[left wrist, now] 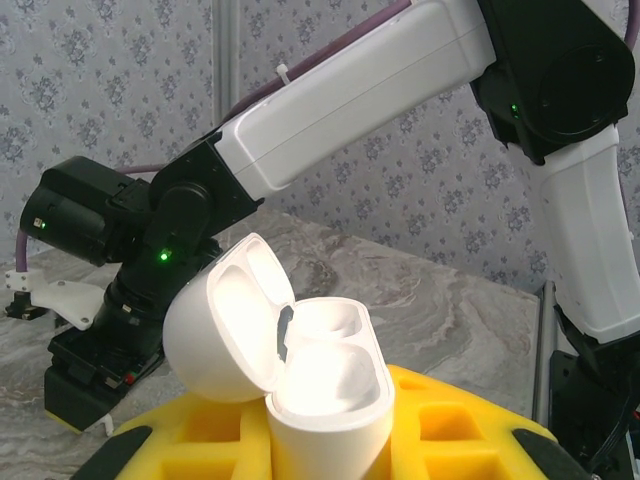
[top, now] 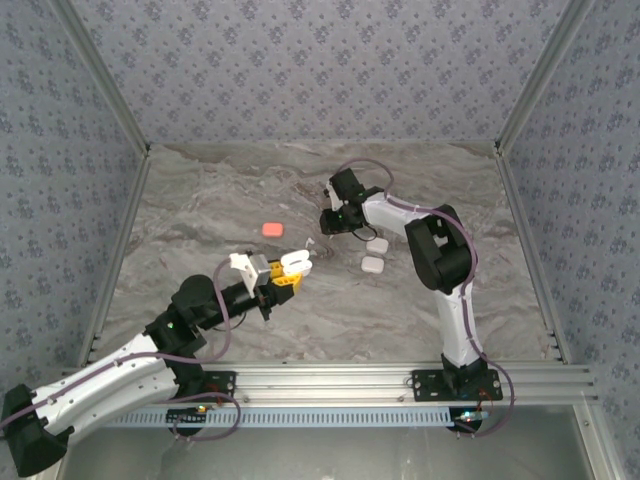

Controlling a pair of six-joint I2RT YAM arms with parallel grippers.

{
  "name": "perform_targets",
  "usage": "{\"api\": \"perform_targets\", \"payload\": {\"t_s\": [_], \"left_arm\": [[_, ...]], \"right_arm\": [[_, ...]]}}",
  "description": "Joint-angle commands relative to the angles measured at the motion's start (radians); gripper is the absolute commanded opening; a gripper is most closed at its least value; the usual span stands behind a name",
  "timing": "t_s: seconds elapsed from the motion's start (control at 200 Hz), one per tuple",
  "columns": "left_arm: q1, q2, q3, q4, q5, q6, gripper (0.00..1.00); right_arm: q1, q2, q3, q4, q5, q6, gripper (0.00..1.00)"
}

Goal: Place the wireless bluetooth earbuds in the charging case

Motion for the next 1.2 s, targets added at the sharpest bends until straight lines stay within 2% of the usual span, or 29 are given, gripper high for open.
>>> {"api": "perform_targets", "payload": {"t_s": [0.0,0.195,0.37,0.55,0.73,0.8,1.004,1.194], "left_arm": [[-0.005,-0.014,-0.005,0.008,-0.014,-0.014,0.00],[-0.005,-0.013,-0.005,0.005,-0.016,-0.015,0.00],[-0.005,-0.013,-0.005,0.004,-0.018,-0.017,0.00],[-0.005,-0.013,-0.004,0.004,-0.019,-0.017,0.00],[-0.006,-0.011,-0.004,0.004,-0.020,-0.017,0.00],[-0.005,-0.010,-0.004,0.005,-0.021,-0.017,0.00],[-0.005,0.009,0.001,0.017,-0.009,-0.020,0.00],[-0.005,0.056,0.002,0.068,0.013,-0.040,0.00]], "right_arm": [[0.018,-0.018,-0.042,-0.058,0.005,0.003,0.34],[0.020,-0.030,-0.063,-0.050,0.004,0.005,0.33],[0.020,-0.045,-0.082,-0.038,-0.006,0.006,0.37],[0.019,-0.050,-0.087,-0.037,0.002,0.001,0.32],[0.019,-0.053,-0.085,-0.037,0.001,-0.004,0.20],[0.019,-0.070,-0.095,-0.016,-0.006,-0.007,0.19],[0.012,-0.217,-0.203,0.099,0.009,-0.021,0.19],[0.002,-0.489,-0.400,0.203,0.009,-0.075,0.18]]}}
